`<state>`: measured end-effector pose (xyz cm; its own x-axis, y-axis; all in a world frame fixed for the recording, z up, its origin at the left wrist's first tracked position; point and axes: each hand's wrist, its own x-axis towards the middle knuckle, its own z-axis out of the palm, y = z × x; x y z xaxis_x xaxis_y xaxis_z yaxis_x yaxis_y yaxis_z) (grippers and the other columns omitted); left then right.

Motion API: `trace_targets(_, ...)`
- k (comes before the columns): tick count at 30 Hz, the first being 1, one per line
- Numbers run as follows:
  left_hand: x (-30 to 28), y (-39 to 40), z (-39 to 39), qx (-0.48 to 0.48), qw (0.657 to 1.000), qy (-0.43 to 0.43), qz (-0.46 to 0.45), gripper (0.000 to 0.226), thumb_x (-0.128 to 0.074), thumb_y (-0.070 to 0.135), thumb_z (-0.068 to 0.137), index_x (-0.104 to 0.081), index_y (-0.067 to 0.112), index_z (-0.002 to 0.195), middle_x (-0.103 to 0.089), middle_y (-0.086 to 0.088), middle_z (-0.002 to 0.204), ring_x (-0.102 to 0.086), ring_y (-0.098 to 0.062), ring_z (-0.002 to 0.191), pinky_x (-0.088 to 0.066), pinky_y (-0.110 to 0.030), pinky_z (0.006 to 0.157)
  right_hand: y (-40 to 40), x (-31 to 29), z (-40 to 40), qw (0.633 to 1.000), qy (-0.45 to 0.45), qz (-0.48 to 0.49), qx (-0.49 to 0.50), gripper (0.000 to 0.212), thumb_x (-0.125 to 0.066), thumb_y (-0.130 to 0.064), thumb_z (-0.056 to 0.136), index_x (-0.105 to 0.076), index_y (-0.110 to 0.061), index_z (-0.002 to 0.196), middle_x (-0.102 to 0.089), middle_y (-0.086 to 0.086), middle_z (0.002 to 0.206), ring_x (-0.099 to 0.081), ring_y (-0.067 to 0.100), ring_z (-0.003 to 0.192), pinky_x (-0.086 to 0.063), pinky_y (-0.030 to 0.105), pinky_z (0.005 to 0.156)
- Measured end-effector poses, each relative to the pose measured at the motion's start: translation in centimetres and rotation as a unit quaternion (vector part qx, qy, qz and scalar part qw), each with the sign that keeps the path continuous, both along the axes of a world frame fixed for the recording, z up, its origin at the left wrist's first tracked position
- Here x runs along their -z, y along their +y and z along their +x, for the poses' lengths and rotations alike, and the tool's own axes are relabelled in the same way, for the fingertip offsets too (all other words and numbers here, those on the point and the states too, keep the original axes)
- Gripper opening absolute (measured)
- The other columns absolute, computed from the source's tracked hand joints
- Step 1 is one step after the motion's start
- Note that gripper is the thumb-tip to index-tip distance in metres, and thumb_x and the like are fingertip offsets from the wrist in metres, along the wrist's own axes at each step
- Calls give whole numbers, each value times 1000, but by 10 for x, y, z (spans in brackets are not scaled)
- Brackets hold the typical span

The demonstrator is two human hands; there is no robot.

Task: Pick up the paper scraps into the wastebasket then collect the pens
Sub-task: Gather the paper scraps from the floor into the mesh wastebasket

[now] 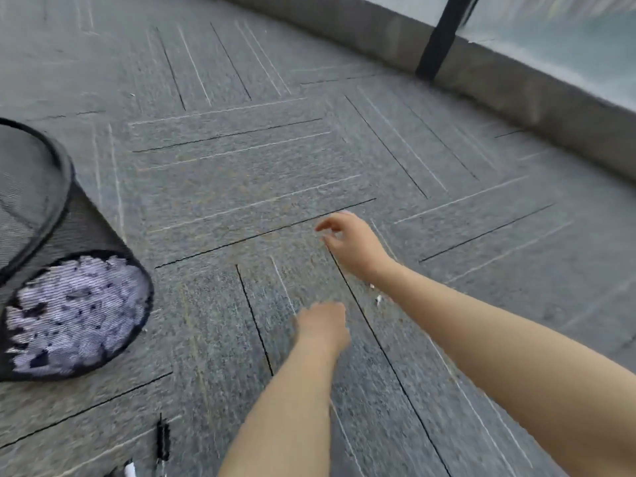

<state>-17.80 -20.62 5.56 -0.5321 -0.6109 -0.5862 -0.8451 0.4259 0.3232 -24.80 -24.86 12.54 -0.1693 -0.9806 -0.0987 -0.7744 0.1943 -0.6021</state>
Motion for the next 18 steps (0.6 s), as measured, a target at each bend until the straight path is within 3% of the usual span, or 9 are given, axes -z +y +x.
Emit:
trace_targets(1,-18,-19,13,56,998,-16,5,37,-45,19,93,-45,11,129,-51,-12,131,-47,-30,122,-36,-45,100,18,16,-34,997,29,56,54,21,-53,-13,86,-66,-13,103,-60,9,110,-57,25,101,-45,34,86)
trace_targets(2,-8,-10,11,29,999,13,-43,36,-47,21,92,-46,11,127,-51,-12,130,-47,-31,121,-36,-45,99,38,29,-65,988,54,106,100,22,-52,-15,87,-66,-13,103,-60,9,112,-58,26,101,-47,35,85)
trace_targets(3,-7,-9,8,35,997,-28,-70,36,-48,23,92,-47,11,126,-51,-12,130,-47,-31,121,-38,-45,98,57,39,-90,978,69,142,138,22,-52,-16,86,-66,-13,103,-62,10,113,-59,27,97,-48,37,83)
trace_targets(6,-5,-14,-10,62,998,-15,-29,46,-50,31,92,-40,13,132,-46,-12,135,-45,-32,123,-40,-46,96,99,56,-133,957,39,186,220,21,-57,-18,86,-64,-11,104,-63,11,112,-59,25,74,-49,34,73)
trace_targets(7,4,-15,-15,52,999,0,-13,52,-52,33,91,-35,14,137,-42,-11,138,-44,-32,124,-42,-46,97,106,62,-138,955,28,188,227,25,-59,-21,85,-62,-12,108,-60,11,117,-59,23,74,-49,34,74)
trace_targets(10,28,-38,-27,-15,999,32,-10,79,-57,44,87,-13,21,148,-21,-11,152,-36,-34,132,-41,-50,100,106,87,-138,959,3,184,216,48,-64,-34,83,-49,-17,126,-44,7,134,-52,23,110,-45,40,96)
trace_targets(12,36,-41,-32,6,997,32,-63,90,-56,56,82,-6,21,149,-16,-11,154,-30,-34,134,-42,-50,99,99,104,-128,963,-17,150,224,56,-63,-39,83,-43,-21,131,-40,5,136,-45,23,120,-41,41,100)
trace_targets(15,50,-46,-47,54,982,34,-176,95,-51,70,75,-14,17,145,-27,-14,145,-35,-34,129,-43,-47,92,87,126,-113,957,-21,76,280,54,-60,-43,83,-42,-26,131,-46,3,130,-45,23,118,-37,43,101)
trace_targets(18,62,-33,-61,126,962,34,-240,79,-46,67,80,-30,10,132,-37,-14,133,-41,-32,118,-43,-43,86,88,138,-102,952,46,50,297,48,-58,-41,85,-46,-28,129,-47,1,127,-42,22,117,-31,41,98)
